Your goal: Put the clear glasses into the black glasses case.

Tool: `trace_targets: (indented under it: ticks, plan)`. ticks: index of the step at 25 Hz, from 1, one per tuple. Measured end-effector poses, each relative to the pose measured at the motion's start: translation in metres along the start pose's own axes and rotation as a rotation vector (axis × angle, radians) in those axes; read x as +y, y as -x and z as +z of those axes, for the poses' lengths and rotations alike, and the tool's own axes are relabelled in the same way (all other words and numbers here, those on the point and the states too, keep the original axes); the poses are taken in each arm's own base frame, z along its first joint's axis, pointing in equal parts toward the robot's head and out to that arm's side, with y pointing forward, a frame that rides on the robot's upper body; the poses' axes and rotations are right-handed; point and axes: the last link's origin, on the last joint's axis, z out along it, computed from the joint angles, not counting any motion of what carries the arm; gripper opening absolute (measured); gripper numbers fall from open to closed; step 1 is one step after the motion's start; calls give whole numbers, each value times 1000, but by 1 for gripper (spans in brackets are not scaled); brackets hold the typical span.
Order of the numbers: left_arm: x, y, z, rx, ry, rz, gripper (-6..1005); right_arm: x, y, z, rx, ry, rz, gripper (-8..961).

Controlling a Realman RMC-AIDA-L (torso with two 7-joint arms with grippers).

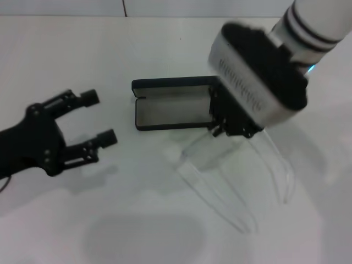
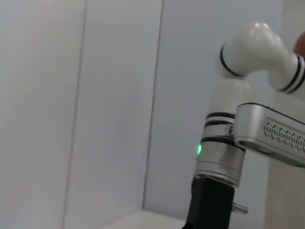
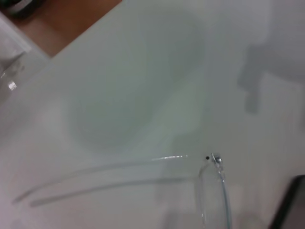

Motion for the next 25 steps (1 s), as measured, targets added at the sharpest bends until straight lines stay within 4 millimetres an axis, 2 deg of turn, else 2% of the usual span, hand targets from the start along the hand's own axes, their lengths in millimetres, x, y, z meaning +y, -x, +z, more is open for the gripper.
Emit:
trace_targets:
  ticks: [5, 8, 9, 11, 15, 19, 22, 25]
  plan:
    - [-1, -14, -9, 112, -40, 5, 855, -2, -16, -34, -120, -113, 148, 56]
    - [0, -25, -11, 184, -35, 2, 854, 3, -36, -62, -281, -247, 303, 56]
    - [0, -28, -10, 204, -28, -1, 854, 3, -36, -62, -281, -247, 303, 56]
    - [0, -36, -6, 244, -2, -5, 854, 10, -48, -70, -362, -307, 382, 56]
    - [-1, -48, 12, 257, 90, -10, 851, 27, -68, -66, -516, -382, 536, 56]
    - [-1, -60, 34, 271, 183, 19, 837, 41, -76, -53, -696, -420, 674, 56]
    - [-4, -68, 50, 266, 243, 32, 727, 53, -83, -48, -871, -456, 765, 56]
    - [-6, -73, 62, 267, 276, 47, 616, 63, -86, -43, -976, -451, 818, 56]
